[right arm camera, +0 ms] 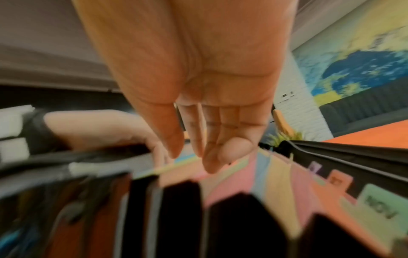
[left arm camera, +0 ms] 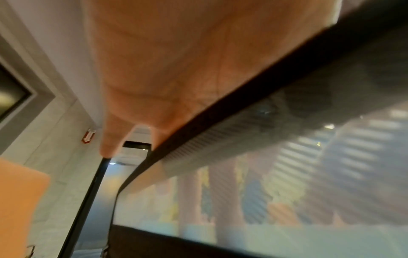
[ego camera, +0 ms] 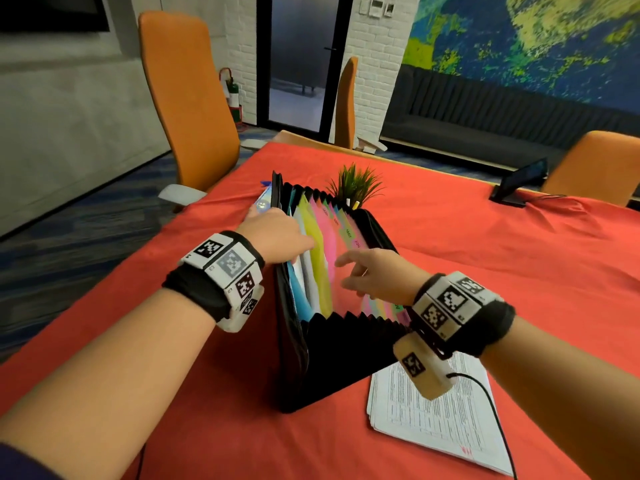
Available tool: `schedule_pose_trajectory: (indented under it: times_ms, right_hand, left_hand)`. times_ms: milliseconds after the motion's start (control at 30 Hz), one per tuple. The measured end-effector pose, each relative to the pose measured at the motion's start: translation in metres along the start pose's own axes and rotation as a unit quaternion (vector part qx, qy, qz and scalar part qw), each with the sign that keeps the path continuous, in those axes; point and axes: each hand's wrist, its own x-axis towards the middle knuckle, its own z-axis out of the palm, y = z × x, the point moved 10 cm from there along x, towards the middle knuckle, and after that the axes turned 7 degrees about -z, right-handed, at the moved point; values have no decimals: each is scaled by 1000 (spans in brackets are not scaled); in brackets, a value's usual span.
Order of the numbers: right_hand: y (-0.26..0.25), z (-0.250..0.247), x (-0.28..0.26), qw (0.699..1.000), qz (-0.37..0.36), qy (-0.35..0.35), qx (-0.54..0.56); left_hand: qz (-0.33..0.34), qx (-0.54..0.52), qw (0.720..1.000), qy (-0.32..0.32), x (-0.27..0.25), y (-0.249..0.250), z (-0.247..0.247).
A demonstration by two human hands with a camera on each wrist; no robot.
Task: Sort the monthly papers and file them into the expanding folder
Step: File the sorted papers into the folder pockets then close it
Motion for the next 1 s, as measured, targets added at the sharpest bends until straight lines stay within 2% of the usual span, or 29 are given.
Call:
schedule_pose_trajectory:
  times_ms: [67, 133, 200, 233, 267, 333, 400, 533, 633, 800, 900, 1000]
  right_hand:
    - [15, -17, -11, 996, 11, 57, 70]
    - [48, -39, -28, 979, 47, 149, 129]
    - [102, -45, -53, 957, 120, 210, 158]
    - [132, -38, -65, 951, 166, 211, 151]
    - [161, -25, -77, 951, 219, 181, 126]
    - [219, 16, -103, 941, 325, 71, 55]
    - [264, 52, -133, 911, 412, 3, 5]
    - [301, 100, -185, 854, 518, 8, 55]
    - [316, 127, -203, 836, 543, 20, 77]
    - [329, 134, -208, 832, 542, 83, 86]
    - [323, 122, -211, 831, 537, 121, 76]
    - [313, 107, -217, 834, 523, 169, 50]
  left_hand:
    - [-10, 68, 997, 22, -4, 7, -4]
    - [24, 111, 993, 35, -8, 19, -1]
    - [68, 135, 988, 26, -10, 28, 9]
    - [91, 153, 984, 16, -9, 31, 13]
    - [116, 181, 977, 13, -9, 36, 15]
    - [152, 233, 960, 5, -10, 44, 18]
    - [176, 268, 947, -10, -9, 50, 24]
    - [188, 306, 932, -36, -9, 56, 31]
    - [182, 240, 953, -23, -7, 52, 24]
    - [116, 64, 991, 27, -6, 37, 11]
    - [61, 9, 998, 25, -2, 29, 12]
    - [33, -6, 999, 28, 3, 28, 13]
